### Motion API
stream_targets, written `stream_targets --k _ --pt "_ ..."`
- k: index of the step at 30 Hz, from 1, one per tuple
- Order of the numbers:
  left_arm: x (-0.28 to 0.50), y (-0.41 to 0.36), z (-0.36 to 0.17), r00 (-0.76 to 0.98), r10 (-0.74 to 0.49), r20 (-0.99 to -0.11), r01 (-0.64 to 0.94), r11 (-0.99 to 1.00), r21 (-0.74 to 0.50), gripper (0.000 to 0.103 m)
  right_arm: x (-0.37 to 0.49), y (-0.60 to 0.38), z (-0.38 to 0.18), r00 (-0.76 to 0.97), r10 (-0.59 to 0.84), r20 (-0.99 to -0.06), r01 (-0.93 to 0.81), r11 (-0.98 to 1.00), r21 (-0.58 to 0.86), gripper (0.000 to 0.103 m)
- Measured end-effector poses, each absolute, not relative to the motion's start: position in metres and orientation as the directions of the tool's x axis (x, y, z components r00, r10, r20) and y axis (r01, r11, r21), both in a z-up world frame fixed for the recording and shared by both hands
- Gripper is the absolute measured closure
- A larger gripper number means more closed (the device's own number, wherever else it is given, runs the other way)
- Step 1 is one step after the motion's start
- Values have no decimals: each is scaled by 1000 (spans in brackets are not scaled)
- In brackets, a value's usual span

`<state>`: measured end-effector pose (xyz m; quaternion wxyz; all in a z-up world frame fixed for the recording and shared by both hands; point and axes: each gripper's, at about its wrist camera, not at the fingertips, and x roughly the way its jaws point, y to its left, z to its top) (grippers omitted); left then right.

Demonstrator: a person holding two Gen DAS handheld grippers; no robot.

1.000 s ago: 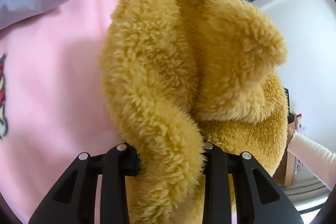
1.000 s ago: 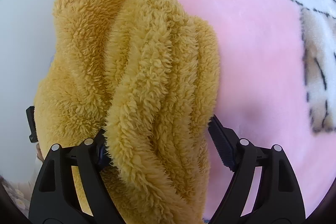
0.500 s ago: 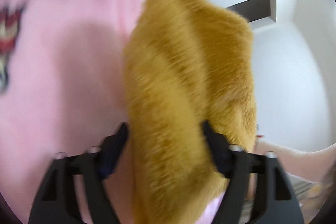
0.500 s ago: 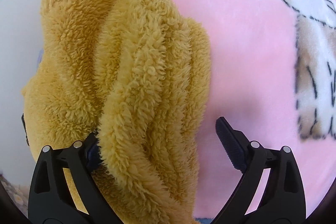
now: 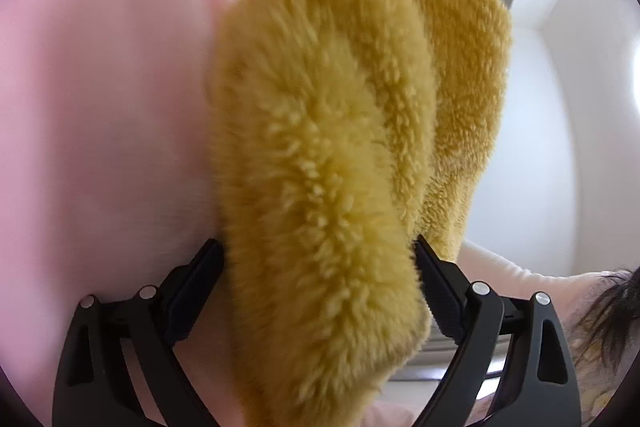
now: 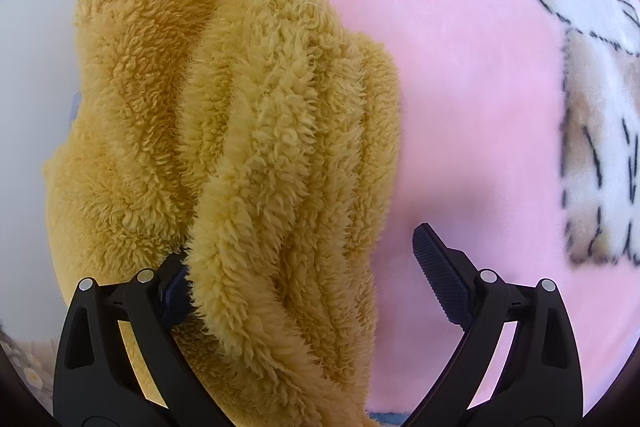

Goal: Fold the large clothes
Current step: 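Lift the folded fleece bundle off the bed with both grippers and carry it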

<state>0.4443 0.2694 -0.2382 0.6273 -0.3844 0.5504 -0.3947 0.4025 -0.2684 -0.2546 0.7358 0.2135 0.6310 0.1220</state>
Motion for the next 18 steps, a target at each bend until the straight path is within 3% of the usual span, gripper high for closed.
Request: stream_targets --k 7,10,12,15,17,18 --pt "435 247 -233 7 -888 -460 62 459 -886 4 403 -270 -256 202 471 -859 105 862 497 12" --pt "435 234 -228 -38 -912 -408 65 405 -912 4 402 -273 -259 216 478 -851 117 853 509 12" --pt "430 222 -223 -70 -901 -429 105 421 -901 5 402 -274 -259 218 476 -852 114 855 506 12" --pt "421 223 -216 -68 -886 -459 120 449 -885 17 404 -273 -258 217 468 -857 116 859 499 13" --pt "417 234 -216 -59 -894 -445 77 441 -894 35 403 -269 -255 221 466 -857 108 861 496 16" --pt "424 230 -219 -51 -897 -440 66 436 -897 38 404 -267 -254 225 475 -851 109 855 507 25"
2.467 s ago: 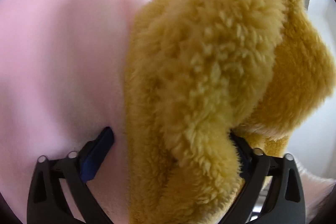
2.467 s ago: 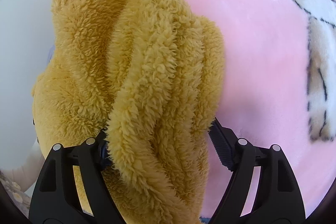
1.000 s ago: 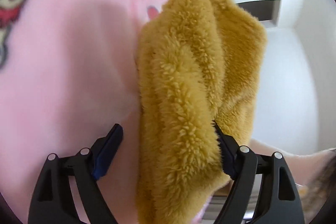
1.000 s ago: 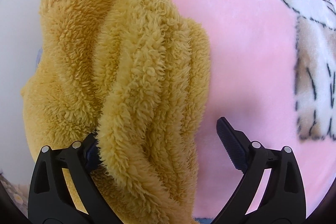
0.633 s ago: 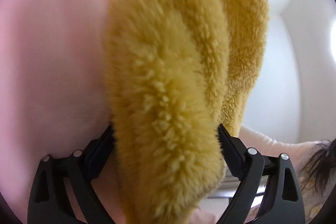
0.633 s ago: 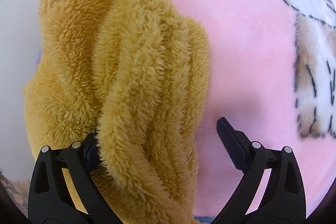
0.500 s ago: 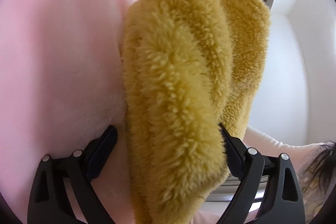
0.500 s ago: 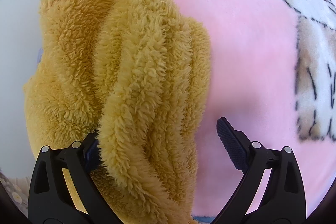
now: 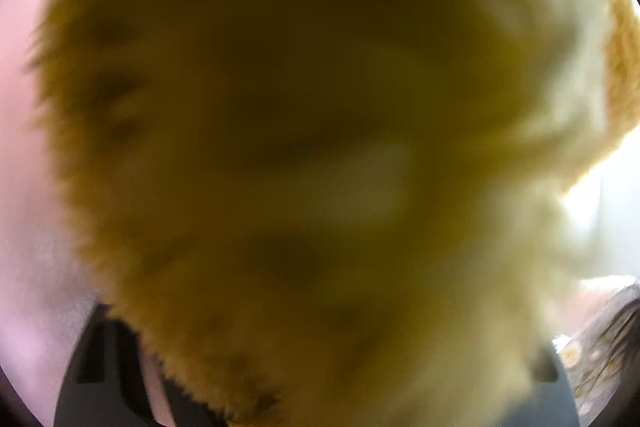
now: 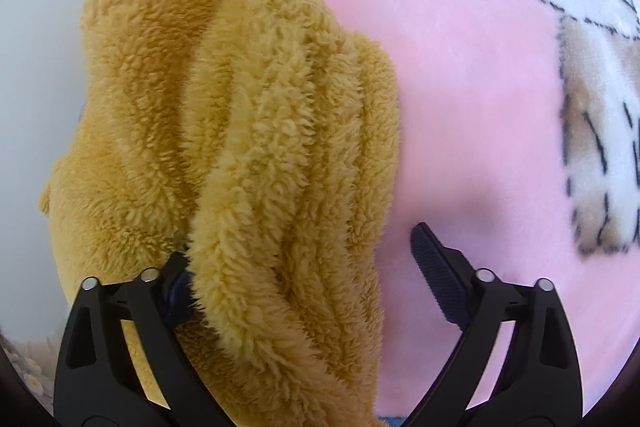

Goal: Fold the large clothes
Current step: 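Lift the folded fleece bundle off the bed with both grippers and carry it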

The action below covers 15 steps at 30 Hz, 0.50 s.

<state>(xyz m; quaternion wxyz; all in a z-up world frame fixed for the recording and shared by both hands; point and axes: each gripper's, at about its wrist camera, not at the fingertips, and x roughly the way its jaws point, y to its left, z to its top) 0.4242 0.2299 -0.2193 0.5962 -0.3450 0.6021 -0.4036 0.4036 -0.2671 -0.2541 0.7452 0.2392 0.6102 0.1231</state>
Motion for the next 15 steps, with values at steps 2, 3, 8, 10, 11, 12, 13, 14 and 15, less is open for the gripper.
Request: stream_targets --k 2,3,8,10,11,12,13,14,15 --pt "415 240 -213 -19 -895 -445 63 444 -894 46 399 -260 -250 246 514 -822 106 829 550 45" --pt "411 247 -206 8 -896 -443 59 443 -895 48 399 -256 -246 250 503 -827 108 835 540 49" --pt "391 285 -181 120 -887 -446 36 453 -891 58 401 -238 -225 254 453 -855 106 865 490 67" --pt "383 302 -160 186 -880 -437 50 453 -890 60 401 -233 -214 277 452 -848 94 865 492 72" --pt "378 310 -150 218 -875 -432 52 453 -890 60 400 -232 -210 292 452 -843 97 863 496 73" --pt "374 319 -138 247 -870 -427 56 453 -890 61 399 -230 -204 315 464 -828 103 851 515 75" --pt "363 325 -130 267 -860 -434 54 463 -885 61 398 -228 -199 339 466 -818 103 845 524 76" --pt "356 332 -124 285 -851 -441 50 473 -880 61 397 -223 -191 362 468 -806 99 840 533 76" --pt "330 346 -125 297 -849 -437 47 470 -881 61 396 -221 -185 382 471 -795 90 837 539 77"
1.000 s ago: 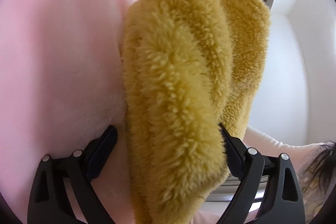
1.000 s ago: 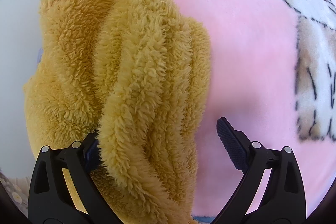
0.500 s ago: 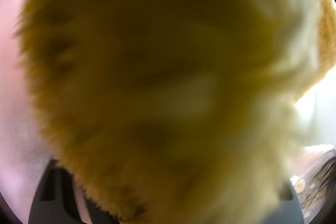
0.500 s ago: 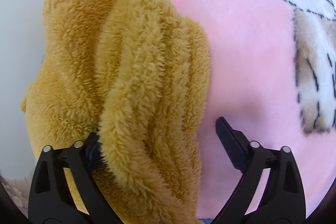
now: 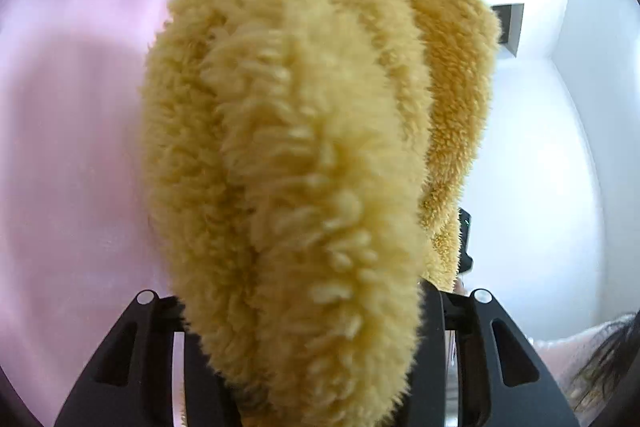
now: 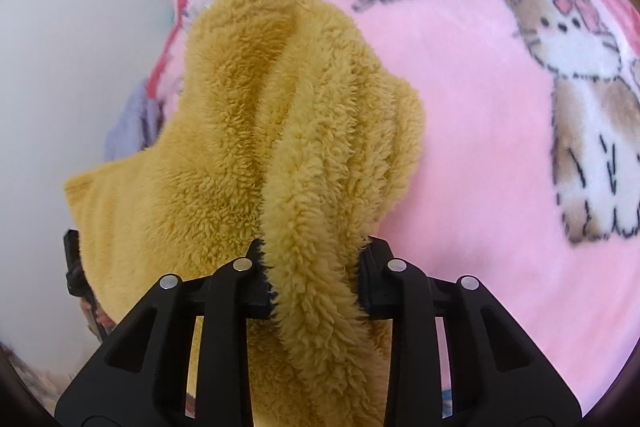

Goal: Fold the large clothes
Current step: 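Lift the folded fleece bundle off the bed with both grippers and carry it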

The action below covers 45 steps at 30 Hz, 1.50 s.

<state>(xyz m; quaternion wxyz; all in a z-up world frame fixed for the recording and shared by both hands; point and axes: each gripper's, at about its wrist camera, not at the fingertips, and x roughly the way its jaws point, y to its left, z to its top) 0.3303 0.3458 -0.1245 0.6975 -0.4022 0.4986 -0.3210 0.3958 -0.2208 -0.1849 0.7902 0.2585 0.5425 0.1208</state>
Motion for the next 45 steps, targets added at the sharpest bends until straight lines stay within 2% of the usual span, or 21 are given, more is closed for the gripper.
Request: stream_targets --k 2,5,8,13,19,23,27,32,35,42,45 --pt "299 363 -106 339 -838 -428 43 468 -883 61 394 -217 -167 422 477 -771 64 832 551 78" --pt "259 384 -91 423 -828 -368 60 431 -901 61 391 -205 -142 460 494 -738 4 830 558 78" --pt "221 432 -74 490 -789 -371 50 451 -891 61 381 -194 -119 495 526 -691 -45 810 584 78" --pt "159 475 -44 556 -724 -408 2 493 -870 61 370 -171 -72 528 552 -645 -171 813 556 78" --pt "80 519 9 614 -602 -510 -125 564 -816 61 349 -113 -42 470 606 -642 -310 794 523 78" --pt "20 550 51 649 -514 -561 -214 585 -783 61 338 -81 -25 387 704 -595 -356 710 608 78" --pt "-45 560 89 710 -426 -561 -247 595 -765 61 340 -46 -6 319 764 -560 -426 644 636 78" --pt "-42 588 107 753 -395 -526 -193 632 -751 61 370 24 31 334 785 -522 -561 610 559 78" --pt "-31 646 125 776 -412 -477 -115 651 -751 61 391 72 61 418 766 -489 -617 634 467 78" --pt "54 788 192 801 -408 -439 7 738 -674 60 480 181 111 524 746 -411 -608 665 433 78" --pt "89 824 210 817 -385 -430 31 773 -633 60 526 226 124 556 738 -383 -606 675 421 78"
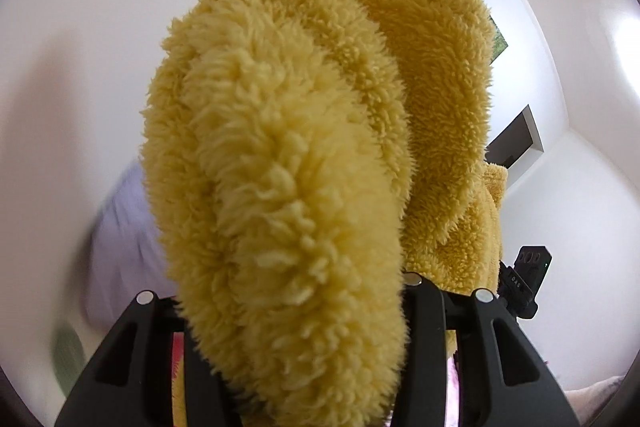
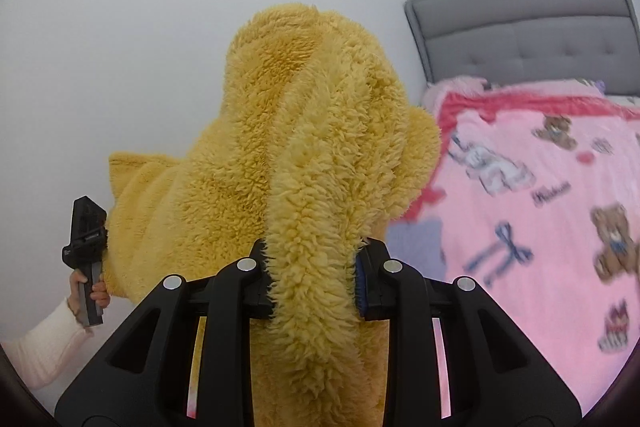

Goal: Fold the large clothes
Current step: 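Lift the folded fleece bundle off the bed with both grippers and carry it, then lower the fleece bundle onto the lavender cloth and open both grippers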

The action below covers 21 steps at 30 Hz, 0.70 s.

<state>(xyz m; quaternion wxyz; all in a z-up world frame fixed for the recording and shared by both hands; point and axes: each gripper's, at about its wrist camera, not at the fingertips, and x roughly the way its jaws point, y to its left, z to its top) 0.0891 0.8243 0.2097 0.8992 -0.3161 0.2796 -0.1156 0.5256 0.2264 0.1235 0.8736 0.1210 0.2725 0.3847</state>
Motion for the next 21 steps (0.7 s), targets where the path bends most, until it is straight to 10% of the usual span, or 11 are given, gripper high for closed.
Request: stream_targets --k 21 --pt "94 930 -15 546 -259 -797 -333 805 -490 46 683 316 -150 395 566 -723 -286 824 488 75"
